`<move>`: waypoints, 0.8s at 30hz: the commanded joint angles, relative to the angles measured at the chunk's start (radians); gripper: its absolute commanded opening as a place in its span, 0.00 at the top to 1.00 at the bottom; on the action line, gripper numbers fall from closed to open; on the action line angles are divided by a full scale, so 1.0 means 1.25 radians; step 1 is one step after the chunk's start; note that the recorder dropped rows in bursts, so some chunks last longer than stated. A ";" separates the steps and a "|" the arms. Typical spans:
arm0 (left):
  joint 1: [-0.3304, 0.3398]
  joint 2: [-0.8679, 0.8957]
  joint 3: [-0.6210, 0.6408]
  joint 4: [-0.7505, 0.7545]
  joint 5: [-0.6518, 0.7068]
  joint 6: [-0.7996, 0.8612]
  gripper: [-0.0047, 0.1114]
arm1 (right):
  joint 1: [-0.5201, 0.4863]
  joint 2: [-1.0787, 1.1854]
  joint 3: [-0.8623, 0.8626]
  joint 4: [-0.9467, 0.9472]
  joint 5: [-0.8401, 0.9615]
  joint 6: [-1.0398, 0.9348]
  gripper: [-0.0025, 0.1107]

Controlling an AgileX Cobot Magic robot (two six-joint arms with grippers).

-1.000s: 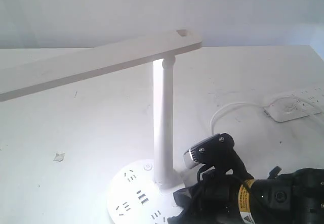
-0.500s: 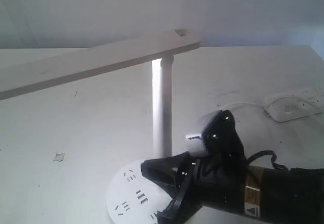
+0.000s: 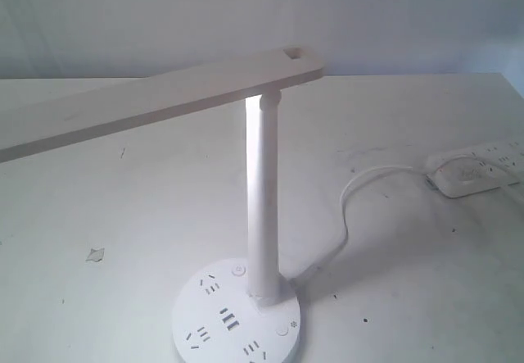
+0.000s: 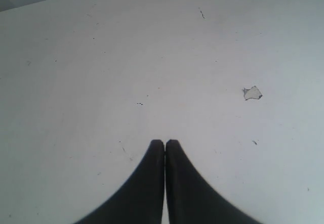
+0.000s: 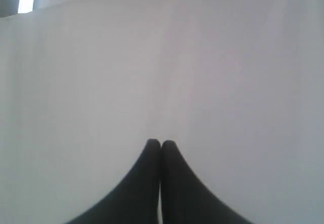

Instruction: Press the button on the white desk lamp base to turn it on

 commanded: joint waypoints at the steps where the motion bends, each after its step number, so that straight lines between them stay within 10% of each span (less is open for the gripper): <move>1: 0.002 -0.003 0.003 -0.005 -0.002 -0.001 0.96 | 0.002 -0.141 0.006 0.235 0.038 -0.289 0.98; 11: 0.002 -0.003 0.003 -0.005 -0.002 -0.001 0.96 | 0.002 -0.192 0.006 0.601 0.291 -0.674 0.98; 24: 0.002 -0.003 0.003 -0.005 -0.002 -0.001 0.96 | 0.002 -0.192 0.006 0.728 0.545 -0.304 0.98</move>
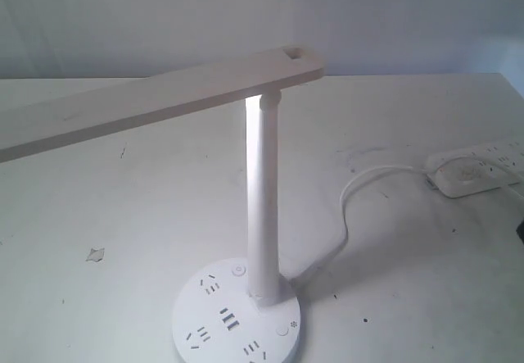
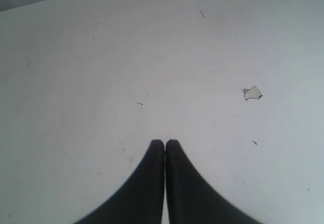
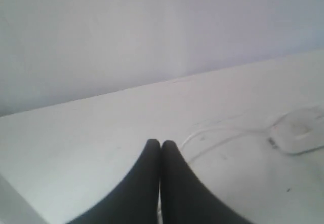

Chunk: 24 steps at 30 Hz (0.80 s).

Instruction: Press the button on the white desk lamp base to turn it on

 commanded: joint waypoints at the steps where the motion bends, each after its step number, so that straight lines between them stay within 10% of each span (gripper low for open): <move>1: 0.002 -0.003 0.003 -0.005 -0.002 -0.001 0.96 | 0.002 -0.001 0.006 0.001 0.041 0.142 0.98; 12: 0.002 -0.003 0.003 -0.005 -0.002 -0.001 0.96 | -0.049 -0.034 0.006 -0.002 0.048 0.142 0.98; 24: 0.002 -0.003 0.003 -0.005 -0.002 -0.001 0.96 | -0.632 -0.180 0.006 -0.002 -0.036 0.142 0.98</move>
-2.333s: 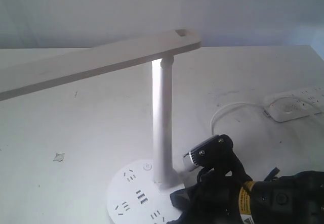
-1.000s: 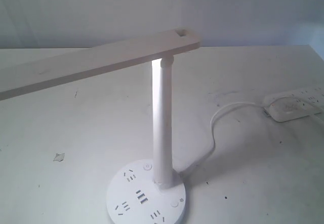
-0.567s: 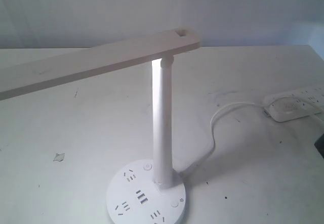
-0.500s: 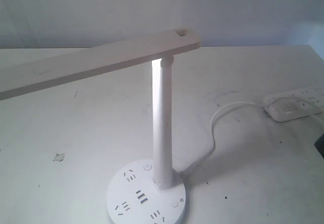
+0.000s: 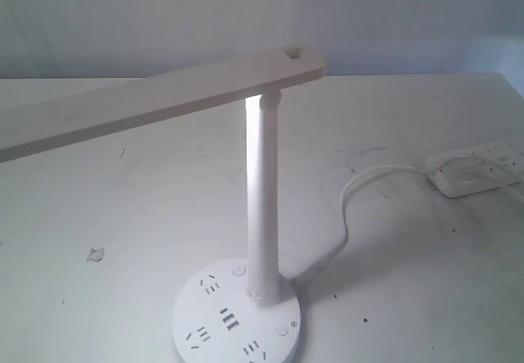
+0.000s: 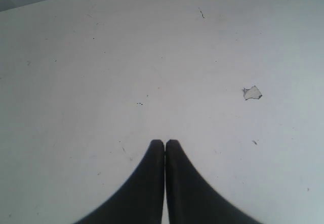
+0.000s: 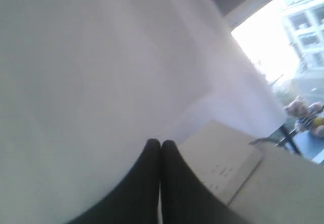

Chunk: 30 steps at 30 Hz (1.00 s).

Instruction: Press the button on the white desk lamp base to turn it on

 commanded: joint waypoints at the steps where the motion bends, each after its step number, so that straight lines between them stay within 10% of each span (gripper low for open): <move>1: 0.002 -0.003 0.003 -0.005 -0.002 -0.001 0.96 | -0.092 -0.009 0.005 -0.004 -0.076 0.001 0.98; 8: 0.002 -0.003 0.003 -0.005 -0.002 -0.001 0.96 | -0.094 -0.009 0.005 -0.004 -0.230 0.001 0.98; 17: 0.002 -0.003 0.003 -0.005 -0.002 -0.001 0.96 | -0.094 -0.009 0.005 -0.030 0.131 -0.006 0.98; 24: 0.002 -0.003 0.003 -0.005 -0.002 -0.001 0.96 | -0.094 -0.009 0.005 -0.503 0.457 -0.006 0.98; 30: 0.002 -0.003 0.003 -0.005 -0.002 -0.001 0.96 | -0.094 -0.009 0.005 -0.587 0.546 -0.004 0.98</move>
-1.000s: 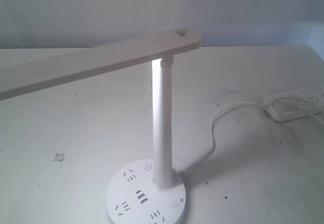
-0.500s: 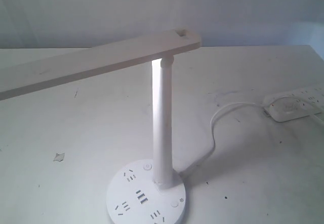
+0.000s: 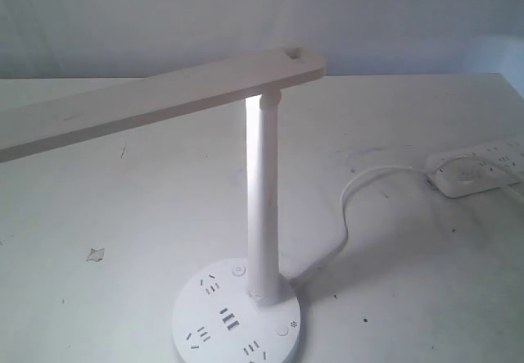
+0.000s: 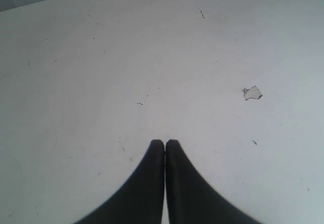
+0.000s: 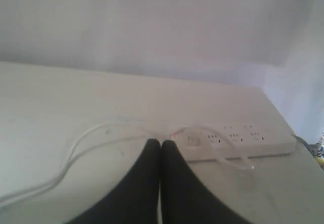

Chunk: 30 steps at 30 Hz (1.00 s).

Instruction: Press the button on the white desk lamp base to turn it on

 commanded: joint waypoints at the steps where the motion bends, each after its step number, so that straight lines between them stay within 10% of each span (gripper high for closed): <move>1: 0.002 -0.003 0.003 -0.005 -0.002 -0.001 0.96 | -0.004 -0.004 0.005 -0.058 0.047 -0.004 0.98; 7: 0.002 -0.003 0.003 -0.005 -0.002 -0.001 0.96 | -0.004 -0.004 0.005 -0.064 0.028 -0.003 0.98; 17: 0.002 -0.003 0.003 -0.005 -0.002 -0.001 0.96 | -0.004 -0.004 0.005 0.357 -0.160 0.015 0.98; 24: 0.002 -0.003 0.003 -0.005 -0.002 -0.001 0.96 | -0.004 -0.004 0.005 0.803 -0.116 -0.493 0.98; 30: 0.002 -0.003 0.003 -0.005 -0.002 -0.001 0.96 | -0.004 -0.004 0.005 0.803 -0.081 -0.640 0.98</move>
